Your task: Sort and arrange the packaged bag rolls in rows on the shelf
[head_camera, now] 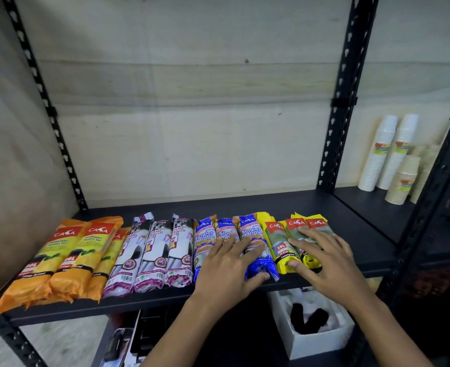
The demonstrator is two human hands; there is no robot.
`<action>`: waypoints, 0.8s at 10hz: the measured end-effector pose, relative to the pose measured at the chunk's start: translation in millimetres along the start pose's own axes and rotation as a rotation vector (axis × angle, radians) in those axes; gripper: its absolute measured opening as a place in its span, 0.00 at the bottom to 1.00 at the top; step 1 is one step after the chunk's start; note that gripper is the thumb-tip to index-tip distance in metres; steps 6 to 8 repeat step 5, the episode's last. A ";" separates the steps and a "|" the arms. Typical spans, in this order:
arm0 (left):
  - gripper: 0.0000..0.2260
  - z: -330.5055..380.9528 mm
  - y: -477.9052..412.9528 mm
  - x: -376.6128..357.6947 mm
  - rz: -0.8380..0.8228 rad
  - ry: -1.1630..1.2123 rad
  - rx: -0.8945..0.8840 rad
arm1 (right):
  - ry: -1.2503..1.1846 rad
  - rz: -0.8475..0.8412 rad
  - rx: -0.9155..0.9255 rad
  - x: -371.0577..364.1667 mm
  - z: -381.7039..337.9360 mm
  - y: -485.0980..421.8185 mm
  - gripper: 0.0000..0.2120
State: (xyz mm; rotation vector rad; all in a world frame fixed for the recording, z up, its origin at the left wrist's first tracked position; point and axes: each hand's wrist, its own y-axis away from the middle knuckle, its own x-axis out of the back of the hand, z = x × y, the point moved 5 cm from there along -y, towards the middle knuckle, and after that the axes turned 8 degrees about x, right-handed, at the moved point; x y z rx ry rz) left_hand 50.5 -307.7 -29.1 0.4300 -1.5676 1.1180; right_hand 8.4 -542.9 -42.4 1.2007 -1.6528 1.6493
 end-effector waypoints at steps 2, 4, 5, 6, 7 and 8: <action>0.32 -2.5 4.9 16.0 -0.046 0.135 -0.009 | 0.045 -0.134 -0.068 11.1 -9.0 -3.1 0.28; 0.15 -41.9 17.5 56.3 0.284 0.340 0.161 | -0.118 -0.082 -0.033 37.9 -42.5 -25.7 0.26; 0.08 -51.8 55.6 64.5 0.419 0.433 0.140 | -0.362 0.041 0.034 44.4 -86.0 -20.1 0.17; 0.08 -51.8 55.6 64.5 0.419 0.433 0.140 | -0.362 0.041 0.034 44.4 -86.0 -20.1 0.17; 0.08 -51.8 55.6 64.5 0.419 0.433 0.140 | -0.362 0.041 0.034 44.4 -86.0 -20.1 0.17; 0.08 -51.8 55.6 64.5 0.419 0.433 0.140 | -0.362 0.041 0.034 44.4 -86.0 -20.1 0.17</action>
